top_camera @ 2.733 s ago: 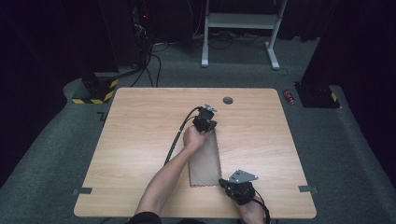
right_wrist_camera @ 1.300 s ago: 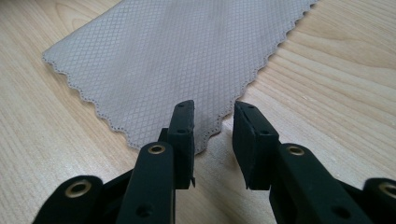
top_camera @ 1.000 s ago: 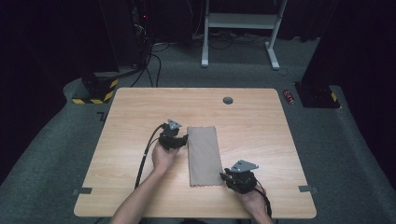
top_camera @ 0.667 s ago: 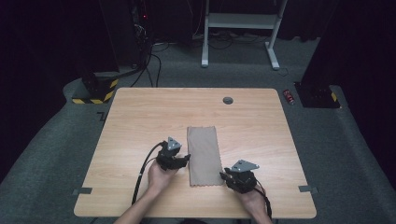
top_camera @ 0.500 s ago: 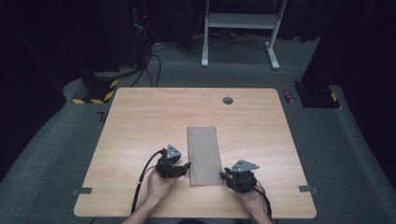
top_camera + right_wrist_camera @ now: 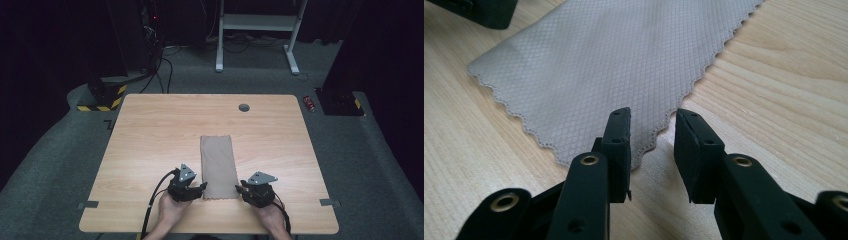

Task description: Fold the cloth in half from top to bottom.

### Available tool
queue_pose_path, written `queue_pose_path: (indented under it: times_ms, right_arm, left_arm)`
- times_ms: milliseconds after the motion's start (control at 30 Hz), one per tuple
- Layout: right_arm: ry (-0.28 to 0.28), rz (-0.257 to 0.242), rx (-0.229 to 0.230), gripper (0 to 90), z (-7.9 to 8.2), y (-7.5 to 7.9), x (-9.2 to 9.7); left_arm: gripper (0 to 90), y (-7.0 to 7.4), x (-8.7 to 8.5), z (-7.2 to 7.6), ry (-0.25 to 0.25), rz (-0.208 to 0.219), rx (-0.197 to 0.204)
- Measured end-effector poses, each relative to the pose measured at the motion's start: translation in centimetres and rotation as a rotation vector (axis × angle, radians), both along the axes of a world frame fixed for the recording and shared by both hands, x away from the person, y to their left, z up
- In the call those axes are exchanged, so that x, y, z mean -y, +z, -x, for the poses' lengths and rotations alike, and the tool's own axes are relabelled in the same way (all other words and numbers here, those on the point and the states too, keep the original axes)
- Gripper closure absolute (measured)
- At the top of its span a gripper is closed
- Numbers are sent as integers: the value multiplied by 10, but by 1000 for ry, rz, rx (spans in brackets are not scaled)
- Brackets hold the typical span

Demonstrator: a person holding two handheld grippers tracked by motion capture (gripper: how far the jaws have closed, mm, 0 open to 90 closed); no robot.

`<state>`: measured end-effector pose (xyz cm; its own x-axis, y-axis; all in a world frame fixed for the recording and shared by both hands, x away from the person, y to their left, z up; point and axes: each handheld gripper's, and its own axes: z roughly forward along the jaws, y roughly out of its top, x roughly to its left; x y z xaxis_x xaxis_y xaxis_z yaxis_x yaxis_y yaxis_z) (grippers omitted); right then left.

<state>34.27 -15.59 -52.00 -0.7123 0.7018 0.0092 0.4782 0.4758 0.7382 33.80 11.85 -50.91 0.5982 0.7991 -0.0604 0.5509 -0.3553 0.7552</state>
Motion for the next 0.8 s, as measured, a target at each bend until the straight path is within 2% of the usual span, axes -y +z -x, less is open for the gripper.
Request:
queue_pose_path:
  times_ms: [67, 100, 133, 167, 233, 300, 400, 500, 533, 600, 667, 800]
  right_arm:
    - [2, -3, 2, 675, 1, 1, -1]
    - [2, -4, 1, 673, 1, 1, -1]
    - [5, -2, -1, 671, 1, 2, -1]
    - [6, 0, -2, 668, 1, 2, -1]
    - [8, 7, -9, 664, 1, 1, -1]
    - [7, 9, -15, 660, 1, -1, 0]
    - [7, 8, -16, 664, 3, -1, 1]
    - [11, 7, -19, 695, 4, -1, 0]
    - [13, 5, -19, 708, 4, -1, -1]
    - [20, 11, -20, 736, 5, 0, -1]
    - [27, 10, -21, 767, 5, 0, -2]
    - [33, 11, -29, 820, 6, 0, -3]
  left_arm:
    - [438, -3, 4, 0, 2, -30, 4]
    - [438, -3, 4, 0, 2, -30, 4]
    - [438, -8, 6, -1, 9, -74, -1]
    - [439, -10, 6, -1, 11, -88, -3]
    - [440, -12, 2, 1, 23, -64, -4]
    - [443, -10, 0, 5, 28, -48, -24]
    - [443, -8, 1, 12, 6, -16, -36]
    - [456, -8, 9, 18, -23, -34, -37]
    - [471, -8, 10, 18, -30, -45, -38]
    - [511, -10, 14, 21, -39, -71, -11]
    - [606, -9, 14, 22, -51, -60, -19]
    - [717, -9, 12, 24, -72, -55, -17]
